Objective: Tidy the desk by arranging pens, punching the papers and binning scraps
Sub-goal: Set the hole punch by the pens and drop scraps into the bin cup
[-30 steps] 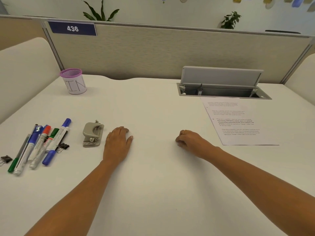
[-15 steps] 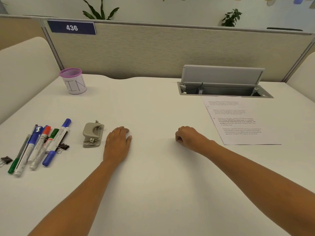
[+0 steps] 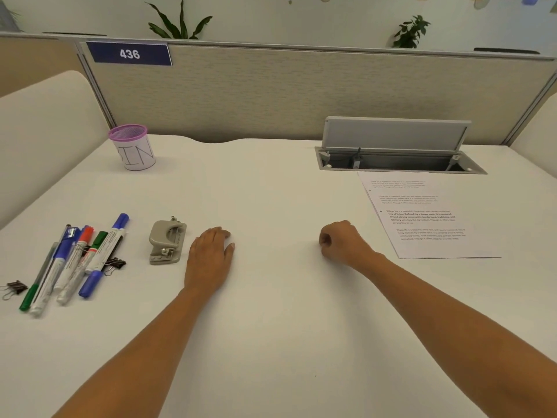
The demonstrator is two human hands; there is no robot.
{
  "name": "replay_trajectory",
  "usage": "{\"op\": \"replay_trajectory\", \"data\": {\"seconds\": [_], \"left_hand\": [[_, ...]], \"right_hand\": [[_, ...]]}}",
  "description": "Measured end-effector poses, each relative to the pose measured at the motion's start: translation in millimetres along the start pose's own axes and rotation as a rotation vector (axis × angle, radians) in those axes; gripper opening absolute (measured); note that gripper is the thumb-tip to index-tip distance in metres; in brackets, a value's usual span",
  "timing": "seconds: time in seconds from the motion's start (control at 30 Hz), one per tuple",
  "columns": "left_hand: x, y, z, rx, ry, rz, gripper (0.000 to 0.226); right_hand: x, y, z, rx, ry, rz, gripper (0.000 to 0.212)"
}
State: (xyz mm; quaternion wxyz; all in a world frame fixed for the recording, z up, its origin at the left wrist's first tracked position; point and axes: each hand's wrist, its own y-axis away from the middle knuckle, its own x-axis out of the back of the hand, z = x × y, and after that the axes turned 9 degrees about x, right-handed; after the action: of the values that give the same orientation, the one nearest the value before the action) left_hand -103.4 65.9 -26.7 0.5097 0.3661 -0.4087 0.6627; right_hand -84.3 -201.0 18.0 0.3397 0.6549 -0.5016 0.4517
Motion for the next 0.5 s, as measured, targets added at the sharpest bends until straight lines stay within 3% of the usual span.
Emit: {"op": "replay_trajectory", "data": {"seconds": [0.1, 0.2, 0.5], "left_hand": [[-0.2, -0.1, 0.3, 0.005, -0.004, 0.001, 0.034], [-0.4, 0.7, 1.1, 0.012, -0.004, -0.001, 0.034], [3.6, 3.1, 7.0, 0.078, 0.057, -0.059, 0.034]], "right_hand": [[9.2, 4.7, 17.0, -0.261, -0.366, 0.123, 0.009], [11.4, 15.3, 31.2, -0.442, -0.627, 0.25, 0.019], [3.5, 16.6, 14.4, -0.451, -0.74, 0.247, 0.023]]}}
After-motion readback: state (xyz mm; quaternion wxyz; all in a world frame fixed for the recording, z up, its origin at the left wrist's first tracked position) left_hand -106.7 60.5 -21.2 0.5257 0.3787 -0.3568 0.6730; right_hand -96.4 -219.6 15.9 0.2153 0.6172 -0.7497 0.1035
